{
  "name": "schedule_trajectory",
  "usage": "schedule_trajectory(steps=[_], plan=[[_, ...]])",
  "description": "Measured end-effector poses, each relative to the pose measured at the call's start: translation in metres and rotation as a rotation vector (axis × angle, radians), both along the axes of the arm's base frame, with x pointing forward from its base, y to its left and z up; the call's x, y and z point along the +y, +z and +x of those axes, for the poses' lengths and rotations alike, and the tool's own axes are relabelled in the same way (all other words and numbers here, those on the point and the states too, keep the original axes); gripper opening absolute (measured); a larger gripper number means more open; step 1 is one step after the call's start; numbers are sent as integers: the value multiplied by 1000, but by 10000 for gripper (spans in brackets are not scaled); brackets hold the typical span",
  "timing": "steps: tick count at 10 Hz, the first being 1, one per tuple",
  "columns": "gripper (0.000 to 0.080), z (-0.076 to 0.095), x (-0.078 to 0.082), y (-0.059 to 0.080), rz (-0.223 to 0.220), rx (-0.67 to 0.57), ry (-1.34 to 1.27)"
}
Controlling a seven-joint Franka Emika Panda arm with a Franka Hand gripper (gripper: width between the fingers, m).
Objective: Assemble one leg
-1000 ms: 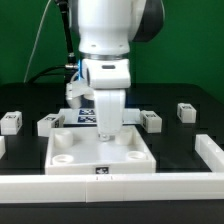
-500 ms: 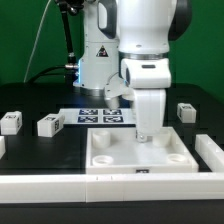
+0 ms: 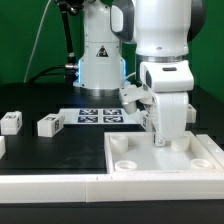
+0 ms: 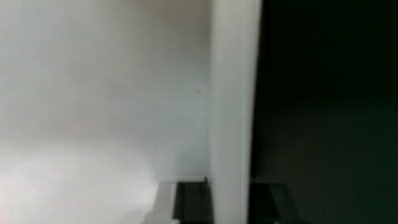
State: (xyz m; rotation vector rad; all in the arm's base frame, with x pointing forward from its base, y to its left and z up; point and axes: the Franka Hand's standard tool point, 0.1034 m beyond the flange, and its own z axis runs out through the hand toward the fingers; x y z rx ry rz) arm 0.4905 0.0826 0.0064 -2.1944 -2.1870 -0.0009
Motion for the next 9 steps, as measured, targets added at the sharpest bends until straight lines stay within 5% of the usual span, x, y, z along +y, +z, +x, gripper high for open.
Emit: schedule_trajectory(steps=[3, 6, 7, 8, 9], plan=[[60, 0, 1, 0, -2, 4, -15], [427, 0, 1, 0, -2, 4, -16], [427, 0, 0, 0, -2, 4, -16], [597, 0, 0, 0, -2, 4, -16], [635, 0, 0, 0, -2, 4, -16]])
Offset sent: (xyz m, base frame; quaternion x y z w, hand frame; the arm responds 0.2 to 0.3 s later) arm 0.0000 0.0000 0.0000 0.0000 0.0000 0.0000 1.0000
